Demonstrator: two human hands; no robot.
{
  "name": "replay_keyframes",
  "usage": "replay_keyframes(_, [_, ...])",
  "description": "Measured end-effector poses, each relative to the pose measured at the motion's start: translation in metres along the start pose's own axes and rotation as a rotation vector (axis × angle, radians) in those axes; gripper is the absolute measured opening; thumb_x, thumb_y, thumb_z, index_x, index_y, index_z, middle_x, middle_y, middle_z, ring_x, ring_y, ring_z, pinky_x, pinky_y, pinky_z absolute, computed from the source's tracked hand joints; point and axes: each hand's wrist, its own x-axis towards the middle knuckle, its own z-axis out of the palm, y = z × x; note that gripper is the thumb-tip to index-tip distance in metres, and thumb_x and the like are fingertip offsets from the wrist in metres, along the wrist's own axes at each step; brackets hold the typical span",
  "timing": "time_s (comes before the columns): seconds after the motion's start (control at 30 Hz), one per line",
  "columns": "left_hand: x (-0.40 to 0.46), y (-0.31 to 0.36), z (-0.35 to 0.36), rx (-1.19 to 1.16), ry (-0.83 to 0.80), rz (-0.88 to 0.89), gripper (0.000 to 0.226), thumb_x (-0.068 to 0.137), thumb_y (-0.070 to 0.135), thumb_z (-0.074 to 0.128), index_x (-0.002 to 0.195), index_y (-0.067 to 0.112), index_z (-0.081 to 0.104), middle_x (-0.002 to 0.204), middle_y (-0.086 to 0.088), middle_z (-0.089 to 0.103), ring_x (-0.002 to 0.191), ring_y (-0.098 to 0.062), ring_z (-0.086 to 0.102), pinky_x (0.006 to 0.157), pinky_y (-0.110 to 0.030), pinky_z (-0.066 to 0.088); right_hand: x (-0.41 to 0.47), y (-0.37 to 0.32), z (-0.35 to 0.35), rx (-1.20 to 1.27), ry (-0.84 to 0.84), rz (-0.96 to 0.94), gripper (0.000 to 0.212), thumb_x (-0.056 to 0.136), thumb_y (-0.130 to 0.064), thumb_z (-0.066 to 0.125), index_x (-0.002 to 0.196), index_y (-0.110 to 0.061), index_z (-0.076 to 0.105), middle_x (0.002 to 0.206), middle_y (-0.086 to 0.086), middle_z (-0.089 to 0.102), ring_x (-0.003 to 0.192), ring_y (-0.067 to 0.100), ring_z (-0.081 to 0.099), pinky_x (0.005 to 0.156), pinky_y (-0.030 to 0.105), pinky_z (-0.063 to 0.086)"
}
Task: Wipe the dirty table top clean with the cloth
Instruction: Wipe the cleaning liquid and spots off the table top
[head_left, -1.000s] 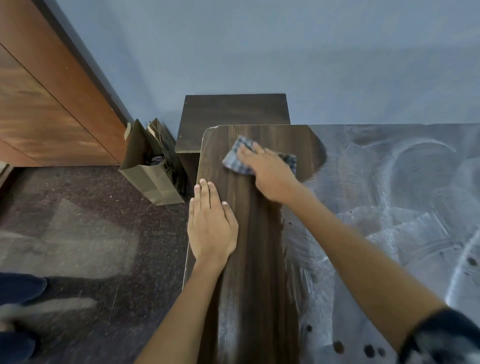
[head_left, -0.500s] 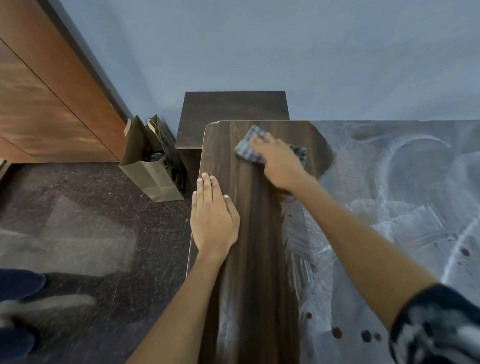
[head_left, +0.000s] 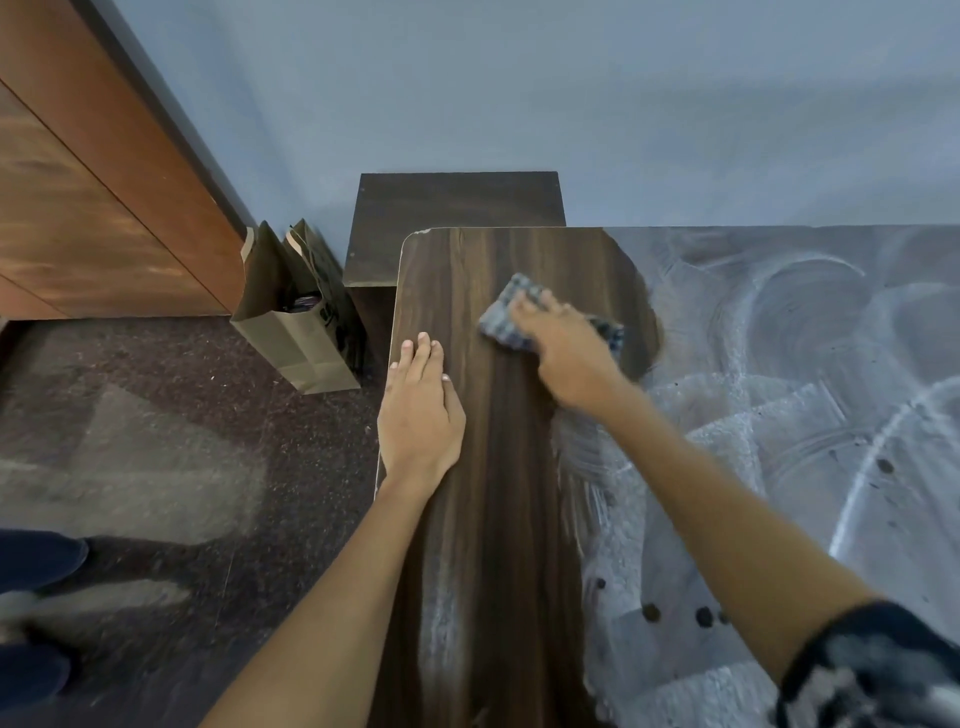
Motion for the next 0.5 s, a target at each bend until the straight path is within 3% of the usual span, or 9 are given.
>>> replay_keyframes(0.13, [-0.006,-0.003,-0.002,0.000,-0.015,0.054,0.043,0.098,0.016,0.032,0.140,0.007,0.035,0.150,-0.006,0.030,0.141,-0.017,0.021,0.115,-0.027,0.011,-0.089,-0.004,0.008,0.011,-0.066,-0.254,0.073,0.081,0.009,0.037,0.147,-0.019,0.022,0.154,-0.005,0.019,0.145,0.018,0.009,0.112,0.021,-0.005])
replay_keyframes(0.2, [-0.010,-0.003,-0.003,0.000,-0.018,0.066,0.043,0.099,0.016,0.031,0.140,0.007,0.035,0.150,-0.005,0.030,0.141,-0.016,0.021,0.114,-0.025,0.011,-0.101,0.020,-0.001,0.014,-0.028,-0.152,0.078,0.077,0.014,0.037,0.146,-0.019,0.023,0.153,-0.005,0.021,0.144,0.018,0.011,0.114,0.024,-0.002])
replay_keyframes(0.33, [-0.021,-0.002,-0.004,-0.016,-0.016,0.063,0.041,0.099,0.014,0.032,0.139,0.008,0.038,0.149,-0.004,0.032,0.140,-0.014,0.024,0.114,-0.024,0.012,-0.043,0.048,-0.024,-0.044,0.036,0.125,0.072,0.081,0.014,0.042,0.146,-0.013,0.024,0.155,0.004,0.022,0.144,0.027,0.013,0.116,0.036,0.011])
replay_keyframes(0.43, [-0.029,0.000,-0.007,-0.050,-0.017,0.048,0.040,0.098,0.012,0.033,0.137,0.008,0.041,0.148,-0.004,0.035,0.140,-0.014,0.026,0.114,-0.024,0.013,-0.029,0.019,-0.013,-0.010,0.020,0.109,0.075,0.080,0.015,0.041,0.147,-0.015,0.022,0.155,0.004,0.019,0.144,0.025,0.012,0.118,0.036,0.009])
replay_keyframes(0.5, [-0.035,0.000,-0.009,-0.071,-0.015,0.042,0.039,0.098,0.012,0.034,0.136,0.008,0.044,0.147,-0.004,0.037,0.139,-0.014,0.027,0.113,-0.024,0.015,-0.059,-0.003,0.001,0.003,-0.034,-0.038,0.078,0.080,0.016,0.040,0.147,-0.017,0.019,0.156,0.000,0.016,0.145,0.021,0.009,0.118,0.032,0.002])
